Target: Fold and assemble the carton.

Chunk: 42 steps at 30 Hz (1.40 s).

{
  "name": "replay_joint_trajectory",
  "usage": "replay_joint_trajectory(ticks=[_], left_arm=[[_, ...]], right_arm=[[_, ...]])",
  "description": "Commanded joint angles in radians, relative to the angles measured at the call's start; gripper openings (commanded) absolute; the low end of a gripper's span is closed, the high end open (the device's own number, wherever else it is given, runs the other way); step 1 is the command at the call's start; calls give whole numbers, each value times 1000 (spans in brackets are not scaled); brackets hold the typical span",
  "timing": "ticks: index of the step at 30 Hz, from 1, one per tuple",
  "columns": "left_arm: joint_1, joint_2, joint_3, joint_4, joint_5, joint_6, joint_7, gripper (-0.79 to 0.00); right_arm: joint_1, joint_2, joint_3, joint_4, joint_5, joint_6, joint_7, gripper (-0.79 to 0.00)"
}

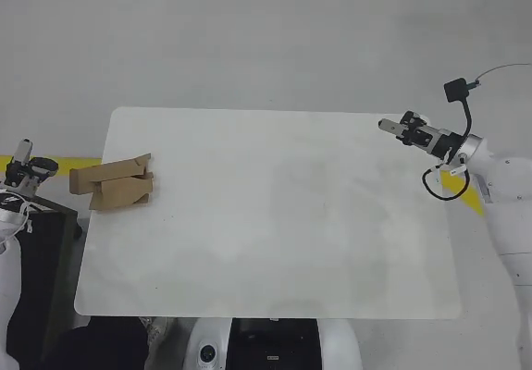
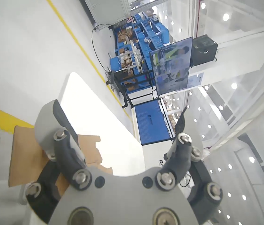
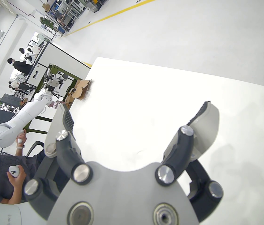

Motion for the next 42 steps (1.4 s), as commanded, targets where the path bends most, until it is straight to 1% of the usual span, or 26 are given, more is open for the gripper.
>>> replay_joint_trajectory(ticks=[1,3,5,9,24,27,28,29,32,34,35,37,42], left_arm=[[16,-6,6,-15,-15,4,15,0],[38,-8,11,-31,6,-6,24,0],[60,-5,6,-50,84,-27,55,0],[100,-6,0,-91,171,-13,121,0],[100,-6,0,-91,171,-13,121,0],[97,-9,8,-107,179,37,143,0],[95,-12,13,-112,152,58,129,0],[93,-11,11,-111,161,59,123,0],[83,-17,20,-69,135,89,119,0],[67,-23,25,-31,85,100,110,0],[61,-24,24,-6,86,94,114,0],[44,-29,23,42,33,108,99,0],[-1,-35,30,165,30,100,92,0]], right_arm=[[0,0,0,0,0,0,0,0],[0,0,0,0,0,0,0,0],[0,0,0,0,0,0,0,0],[0,0,0,0,0,0,0,0],[0,0,0,0,0,0,0,0],[0,0,0,0,0,0,0,0],[0,0,0,0,0,0,0,0],[0,0,0,0,0,0,0,0],[0,0,0,0,0,0,0,0],[0,0,0,0,0,0,0,0],[0,0,0,0,0,0,0,0],[0,0,0,0,0,0,0,0],[0,0,0,0,0,0,0,0]])
